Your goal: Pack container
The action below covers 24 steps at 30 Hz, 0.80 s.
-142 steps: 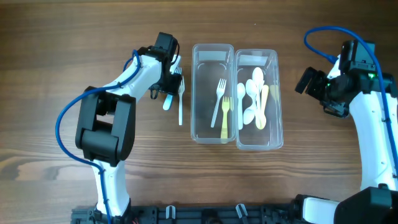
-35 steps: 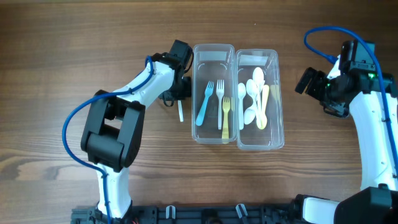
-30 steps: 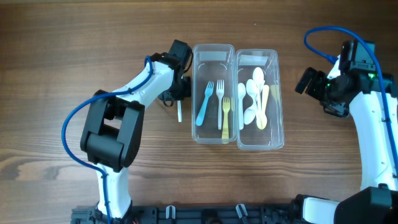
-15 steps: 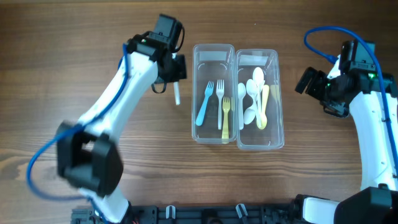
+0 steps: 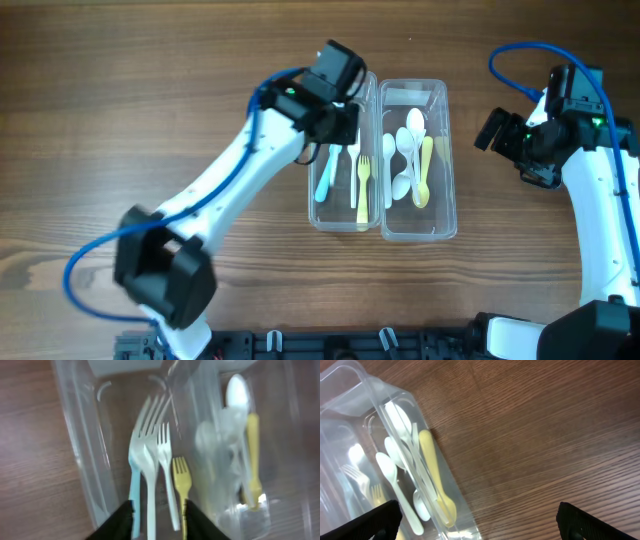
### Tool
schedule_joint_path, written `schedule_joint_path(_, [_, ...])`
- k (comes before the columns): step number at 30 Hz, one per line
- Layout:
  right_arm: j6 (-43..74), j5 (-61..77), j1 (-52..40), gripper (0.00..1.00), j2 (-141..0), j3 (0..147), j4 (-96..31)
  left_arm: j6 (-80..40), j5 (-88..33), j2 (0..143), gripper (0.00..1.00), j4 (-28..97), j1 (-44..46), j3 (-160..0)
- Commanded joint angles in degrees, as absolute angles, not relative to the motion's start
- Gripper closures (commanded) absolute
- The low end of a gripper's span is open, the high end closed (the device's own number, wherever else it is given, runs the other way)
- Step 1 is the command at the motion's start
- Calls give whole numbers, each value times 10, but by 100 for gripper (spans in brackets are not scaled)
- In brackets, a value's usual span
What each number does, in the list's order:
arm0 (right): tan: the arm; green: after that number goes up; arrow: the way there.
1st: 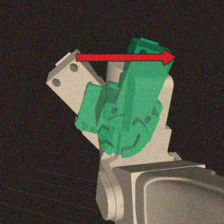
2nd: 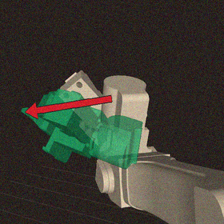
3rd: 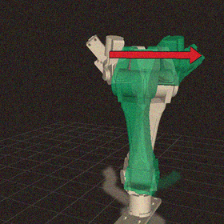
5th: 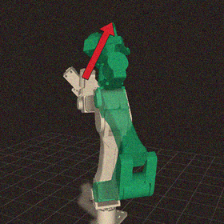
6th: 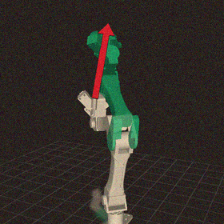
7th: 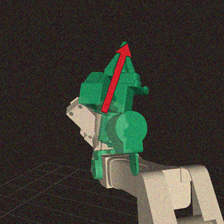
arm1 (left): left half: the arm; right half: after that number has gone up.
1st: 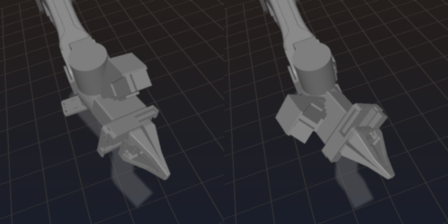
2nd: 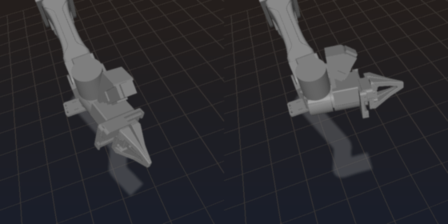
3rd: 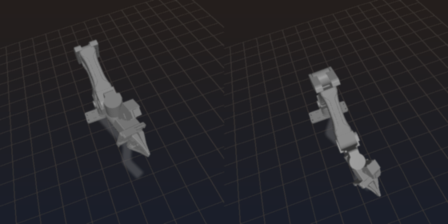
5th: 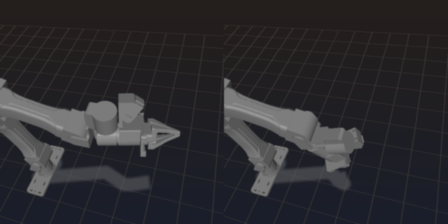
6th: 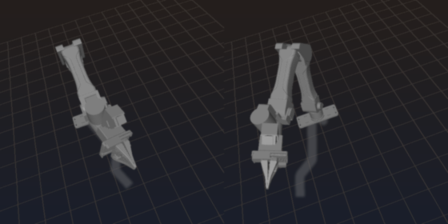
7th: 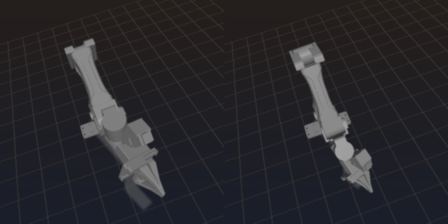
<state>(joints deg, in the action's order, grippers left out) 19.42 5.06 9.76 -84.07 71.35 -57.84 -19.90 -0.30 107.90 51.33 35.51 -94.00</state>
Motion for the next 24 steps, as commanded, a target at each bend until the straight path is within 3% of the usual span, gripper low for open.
schedule_joint_path(1, [190, 70, 98, 1, -838, 716, -576, -196, 6, 1094, 59, 512, 357, -939])
schedule_joint_path(11, [147, 73, 98, 1, -746, 717, -539, -165, 100, 951, 49, 588, 346, -991])
schedule_joint_path(12, [139, 77, 98, 1, -727, 717, -532, -165, 117, 926, 43, 592, 346, -991])
schedule_joint_path(13, [127, 87, 98, 1, -701, 717, -525, -165, 136, 901, 28, 598, 346, -991])
schedule_joint_path(14, [117, 98, 98, 0, -679, 717, -521, -165, 164, 870, 6, 606, 346, -991])
schedule_joint_path(15, [111, 108, 98, 0, -657, 717, -519, -165, 186, 844, 0, 613, 346, -991])
schedule_joint_path(24, [26, 193, 98, 1, -450, 717, -536, -170, 240, 681, 0, 717, 346, -990])
